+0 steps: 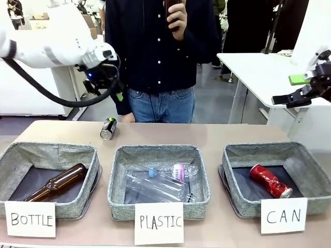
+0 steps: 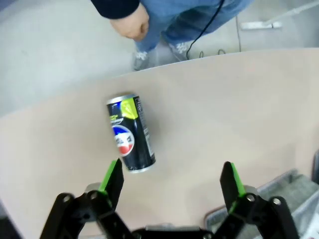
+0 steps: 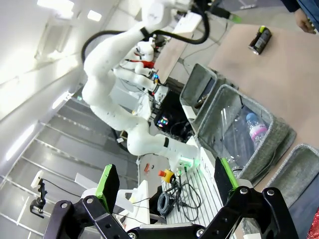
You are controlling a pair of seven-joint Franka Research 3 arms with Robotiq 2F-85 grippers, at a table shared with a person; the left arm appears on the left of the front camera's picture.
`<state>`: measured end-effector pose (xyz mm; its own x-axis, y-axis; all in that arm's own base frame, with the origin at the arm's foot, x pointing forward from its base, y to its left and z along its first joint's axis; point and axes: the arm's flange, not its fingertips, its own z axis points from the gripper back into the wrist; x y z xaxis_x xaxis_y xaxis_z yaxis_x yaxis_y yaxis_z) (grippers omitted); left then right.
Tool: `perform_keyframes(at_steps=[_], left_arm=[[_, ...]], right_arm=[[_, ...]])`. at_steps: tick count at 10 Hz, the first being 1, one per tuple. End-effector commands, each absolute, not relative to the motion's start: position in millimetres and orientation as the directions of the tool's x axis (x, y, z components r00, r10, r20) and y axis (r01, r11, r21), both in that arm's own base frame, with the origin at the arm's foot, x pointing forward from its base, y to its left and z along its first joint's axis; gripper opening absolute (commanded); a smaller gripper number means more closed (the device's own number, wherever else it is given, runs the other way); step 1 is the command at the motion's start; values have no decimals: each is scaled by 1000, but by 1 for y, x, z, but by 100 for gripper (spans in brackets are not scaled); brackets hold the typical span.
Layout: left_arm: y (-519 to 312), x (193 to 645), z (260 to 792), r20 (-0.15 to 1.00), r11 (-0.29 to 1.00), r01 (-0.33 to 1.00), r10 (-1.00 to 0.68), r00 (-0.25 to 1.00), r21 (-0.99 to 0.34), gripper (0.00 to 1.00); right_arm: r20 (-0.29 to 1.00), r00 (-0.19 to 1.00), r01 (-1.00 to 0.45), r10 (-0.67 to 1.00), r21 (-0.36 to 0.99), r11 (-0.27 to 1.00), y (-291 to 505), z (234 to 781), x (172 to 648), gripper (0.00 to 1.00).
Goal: Sort the can waste into the basket.
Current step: Pick up the can waste from the table and place it in the right Fabric basket.
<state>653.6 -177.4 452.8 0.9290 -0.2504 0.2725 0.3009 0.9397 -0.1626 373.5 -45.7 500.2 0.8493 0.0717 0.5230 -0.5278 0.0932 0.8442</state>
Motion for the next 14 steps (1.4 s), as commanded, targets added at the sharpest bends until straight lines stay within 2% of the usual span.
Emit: perform_keyframes(at_steps=[1, 3, 4, 6, 8, 10, 13, 14], left_arm=[[-191, 690, 438, 163, 958, 248, -224, 961, -147, 100], [-186, 708, 399, 84, 975, 199, -192, 978, -94, 100], [-182, 714, 385, 79, 983, 170, -165, 983, -65, 100], [-175, 725, 356, 63, 984, 159, -155, 986, -75, 100], [-174, 727, 331, -2, 981, 172, -173, 985, -87, 100], [-173, 726, 327, -21, 985, 153, -155, 988, -80, 100], [-174, 725, 330, -20, 986, 149, -151, 988, -71, 68], [-174, 726, 329, -25, 987, 149, -151, 988, -67, 60]], right_arm=[[508, 857, -514, 82, 853, 92, -48, 506, 374, 100], [508, 857, -514, 82, 853, 92, -48, 506, 374, 100], [508, 857, -514, 82, 853, 92, -48, 506, 374, 100], [508, 857, -514, 82, 853, 92, -48, 506, 374, 100], [508, 857, -514, 82, 853, 92, -48, 506, 374, 100], [508, 857, -514, 82, 853, 92, -48, 506, 374, 100], [508, 857, -514, 82, 853, 92, -48, 506, 374, 100], [508, 857, -514, 82, 853, 92, -48, 506, 374, 100]])
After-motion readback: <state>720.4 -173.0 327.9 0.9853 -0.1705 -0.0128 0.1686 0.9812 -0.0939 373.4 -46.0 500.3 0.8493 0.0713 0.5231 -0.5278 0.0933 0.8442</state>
